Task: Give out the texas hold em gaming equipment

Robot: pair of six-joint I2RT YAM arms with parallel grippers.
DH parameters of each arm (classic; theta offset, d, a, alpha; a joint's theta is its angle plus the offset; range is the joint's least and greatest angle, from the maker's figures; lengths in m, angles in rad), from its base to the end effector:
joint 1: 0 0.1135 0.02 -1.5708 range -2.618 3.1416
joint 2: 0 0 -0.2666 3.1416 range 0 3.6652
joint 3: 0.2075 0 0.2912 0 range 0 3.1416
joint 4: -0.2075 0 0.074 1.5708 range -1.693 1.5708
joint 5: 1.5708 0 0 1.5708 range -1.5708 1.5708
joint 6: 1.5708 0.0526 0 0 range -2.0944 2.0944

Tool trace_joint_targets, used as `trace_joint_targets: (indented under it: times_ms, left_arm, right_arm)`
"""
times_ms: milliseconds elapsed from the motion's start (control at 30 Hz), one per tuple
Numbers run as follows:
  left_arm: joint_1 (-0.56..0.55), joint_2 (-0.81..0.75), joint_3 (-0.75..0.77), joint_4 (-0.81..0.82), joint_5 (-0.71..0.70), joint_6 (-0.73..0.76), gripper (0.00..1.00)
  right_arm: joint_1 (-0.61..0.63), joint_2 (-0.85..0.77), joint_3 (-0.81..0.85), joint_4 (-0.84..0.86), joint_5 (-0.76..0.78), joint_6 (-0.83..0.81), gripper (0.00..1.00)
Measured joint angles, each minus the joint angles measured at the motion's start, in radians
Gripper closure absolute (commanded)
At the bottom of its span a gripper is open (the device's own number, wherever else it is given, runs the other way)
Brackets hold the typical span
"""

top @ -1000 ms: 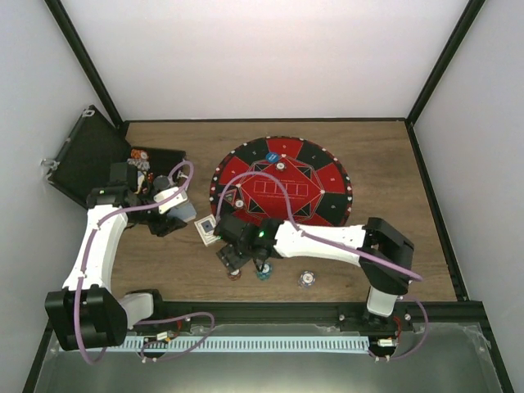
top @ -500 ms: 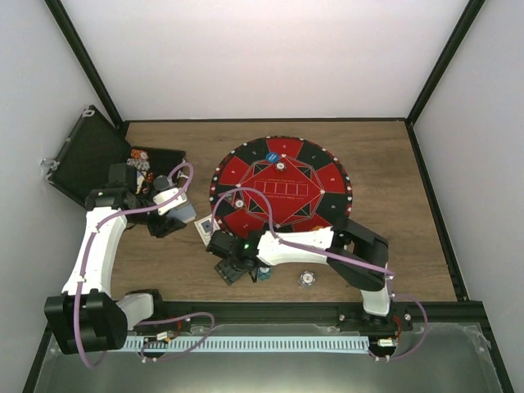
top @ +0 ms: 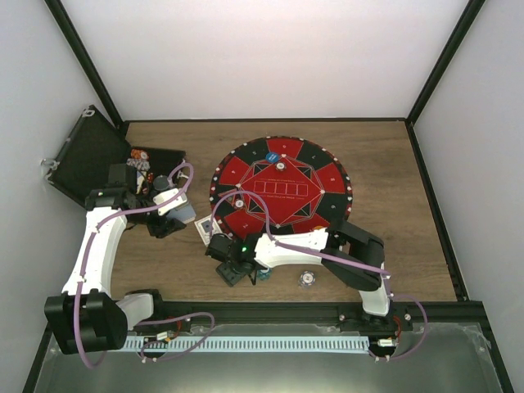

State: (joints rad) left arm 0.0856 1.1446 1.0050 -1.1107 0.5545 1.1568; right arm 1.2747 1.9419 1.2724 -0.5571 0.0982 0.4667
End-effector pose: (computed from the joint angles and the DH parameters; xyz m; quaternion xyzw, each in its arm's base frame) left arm 0.2392 -0.0073 0.2633 0.5221 0.7942 -0.1304 0.2821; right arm 0.1275 0.4002 0.1132 -0.3791 0.9081 0.0997 0.1472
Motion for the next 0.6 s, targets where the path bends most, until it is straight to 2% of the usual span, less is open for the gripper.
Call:
trace_joint_targets:
  times_ms: [600]
  left_arm:
    - [0.0,0.0,0.0,-0.004,0.0,0.0,0.89]
  right_arm:
    - [0.005,0.0,0.0,-0.003,0.001,0.002,0.43]
